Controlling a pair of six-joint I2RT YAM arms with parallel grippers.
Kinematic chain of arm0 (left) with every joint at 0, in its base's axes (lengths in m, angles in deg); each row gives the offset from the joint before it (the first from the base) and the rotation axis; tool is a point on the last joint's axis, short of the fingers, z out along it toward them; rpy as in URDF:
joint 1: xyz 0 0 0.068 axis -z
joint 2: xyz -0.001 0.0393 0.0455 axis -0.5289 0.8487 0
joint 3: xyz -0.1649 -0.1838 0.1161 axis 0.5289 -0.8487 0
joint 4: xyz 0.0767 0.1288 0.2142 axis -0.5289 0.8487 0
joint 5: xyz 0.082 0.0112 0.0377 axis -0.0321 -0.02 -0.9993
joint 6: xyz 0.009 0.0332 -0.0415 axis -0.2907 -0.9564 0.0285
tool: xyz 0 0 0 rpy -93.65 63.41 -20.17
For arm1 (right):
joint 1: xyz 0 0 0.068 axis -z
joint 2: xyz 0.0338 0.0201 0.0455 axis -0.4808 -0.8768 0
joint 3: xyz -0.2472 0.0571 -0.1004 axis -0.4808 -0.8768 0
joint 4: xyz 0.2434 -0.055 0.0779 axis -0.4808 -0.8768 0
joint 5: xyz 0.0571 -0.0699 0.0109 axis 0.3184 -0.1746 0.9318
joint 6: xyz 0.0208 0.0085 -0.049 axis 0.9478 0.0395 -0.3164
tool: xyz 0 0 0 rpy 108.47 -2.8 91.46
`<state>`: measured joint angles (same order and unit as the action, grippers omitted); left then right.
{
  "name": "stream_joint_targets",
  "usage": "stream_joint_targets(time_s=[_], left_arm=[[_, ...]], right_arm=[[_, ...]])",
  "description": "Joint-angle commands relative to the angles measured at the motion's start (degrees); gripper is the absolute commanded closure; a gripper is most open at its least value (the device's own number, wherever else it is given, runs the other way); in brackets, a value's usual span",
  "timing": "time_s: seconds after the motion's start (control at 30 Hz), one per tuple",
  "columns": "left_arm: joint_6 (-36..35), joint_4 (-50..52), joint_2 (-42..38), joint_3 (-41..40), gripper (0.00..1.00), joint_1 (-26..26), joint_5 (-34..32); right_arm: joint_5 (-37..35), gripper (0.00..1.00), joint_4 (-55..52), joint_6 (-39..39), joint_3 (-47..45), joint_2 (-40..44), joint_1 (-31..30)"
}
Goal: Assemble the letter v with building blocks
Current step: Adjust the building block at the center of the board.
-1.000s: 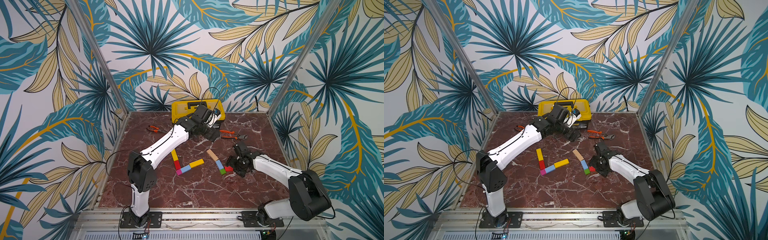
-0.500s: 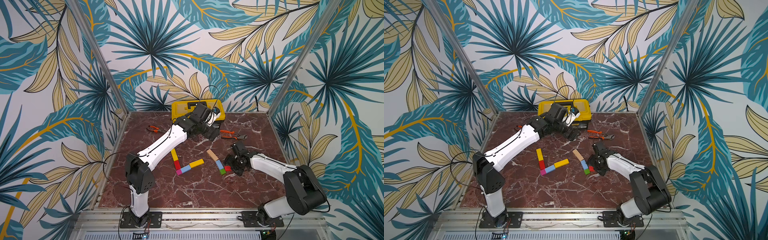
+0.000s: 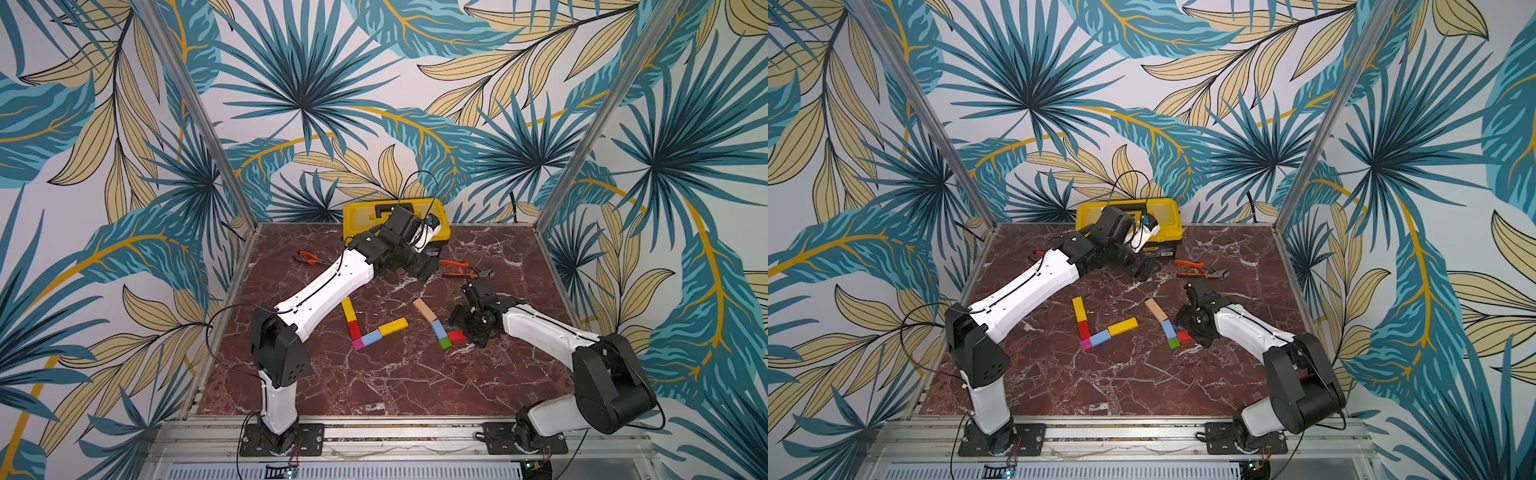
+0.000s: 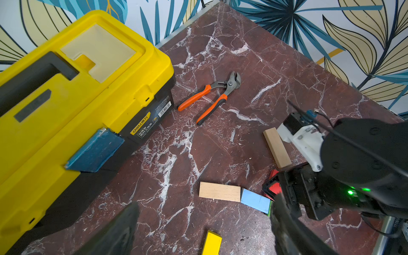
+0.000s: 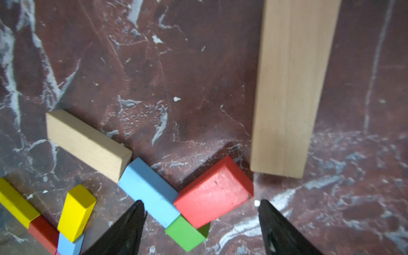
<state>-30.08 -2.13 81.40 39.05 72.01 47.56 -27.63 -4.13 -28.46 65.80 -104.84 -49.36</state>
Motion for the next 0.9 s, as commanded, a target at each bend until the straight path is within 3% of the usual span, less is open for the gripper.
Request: stream_joint_targets(time_s=[0.0,0.37,0.87], left_arm=[[-0.5,-0.5,-1.7,-0.7,0.05,-0.3,0.0],[-0.4,-0.4,-2.0,-0.9,0.05,-0.5,0.4],[-0.6,-0.5,-1.8,-1.1,0.05,-0.5,0.2]], right_arm=[[-2.9,0.16,-5.9,-2.9,1.4,3.7,-0.1],[-1.1,0.14,-5.0,-5.3,-1.8,2.6,6.7],[1.4,0.13,-0.2,-7.9,-0.5,-4.3,8.4]])
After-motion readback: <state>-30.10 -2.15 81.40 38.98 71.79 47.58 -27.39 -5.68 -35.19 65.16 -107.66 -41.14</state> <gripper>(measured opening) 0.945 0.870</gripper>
